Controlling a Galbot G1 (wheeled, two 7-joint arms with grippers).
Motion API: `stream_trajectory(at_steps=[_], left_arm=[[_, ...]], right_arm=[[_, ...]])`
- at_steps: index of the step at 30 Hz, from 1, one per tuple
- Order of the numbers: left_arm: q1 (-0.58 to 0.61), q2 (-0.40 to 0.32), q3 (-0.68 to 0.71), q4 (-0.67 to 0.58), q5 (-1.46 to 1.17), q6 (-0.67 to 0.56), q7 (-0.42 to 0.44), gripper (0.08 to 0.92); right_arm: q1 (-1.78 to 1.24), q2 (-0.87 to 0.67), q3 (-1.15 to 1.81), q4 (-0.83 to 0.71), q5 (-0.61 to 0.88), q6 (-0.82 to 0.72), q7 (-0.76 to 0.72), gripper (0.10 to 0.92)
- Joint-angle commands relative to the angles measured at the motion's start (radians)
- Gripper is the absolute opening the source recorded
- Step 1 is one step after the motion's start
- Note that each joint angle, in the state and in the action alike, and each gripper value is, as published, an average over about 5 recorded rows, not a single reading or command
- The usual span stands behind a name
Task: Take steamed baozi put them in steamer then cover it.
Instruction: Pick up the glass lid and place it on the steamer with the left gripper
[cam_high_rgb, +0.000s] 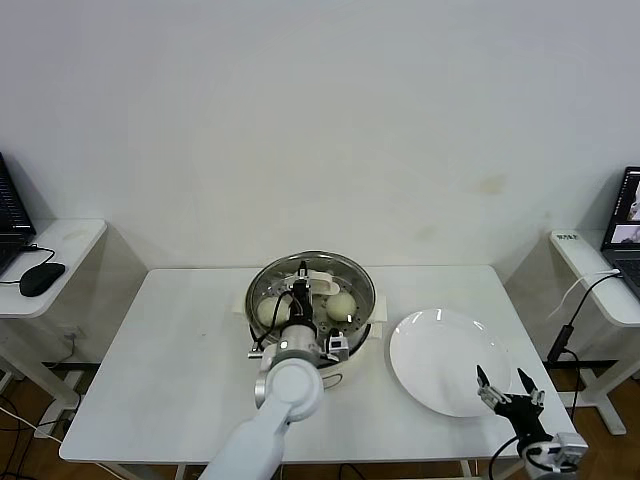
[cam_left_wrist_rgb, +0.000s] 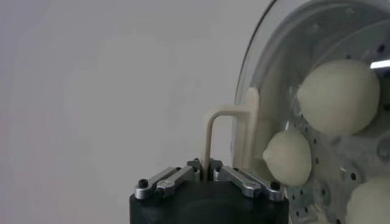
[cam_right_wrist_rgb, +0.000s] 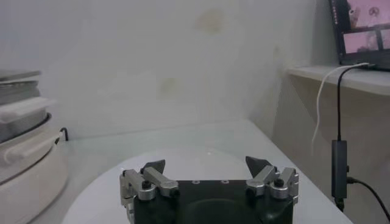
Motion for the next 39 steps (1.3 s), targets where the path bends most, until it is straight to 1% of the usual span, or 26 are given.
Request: stream_trajectory(at_steps=[1,18,35,36,39], left_arm=[[0.0,-0.003,-0.015,0.007,0.007,-0.002,0.007,0.147],[0.0,-0.002,-0.016,0.03,0.003,-0.013,-0.001,0.147],[0.011,-0.005,-0.017,0.022,-0.007,-0.019,0.008,0.148],[0.012,-0.005,-0.017,0.019,-0.009,-0.019,0.01,0.156],[0.014,-0.002,-0.018,0.005,-0.012,-0.019,0.011,0.213]], right_arm=[[0.0,0.001,-0.001,-0.002,-0.002,0.002,-0.001,0.823],[-0.007,0.005,0.001,-0.002,-0.004,0.01,-0.003,0.823],[-0.01,0.008,0.002,-0.002,-0.004,0.012,-0.005,0.823],[-0.01,0.009,0.002,-0.002,-0.004,0.012,-0.006,0.823],[-0.011,0.009,0.001,-0.002,-0.004,0.012,-0.006,0.823]])
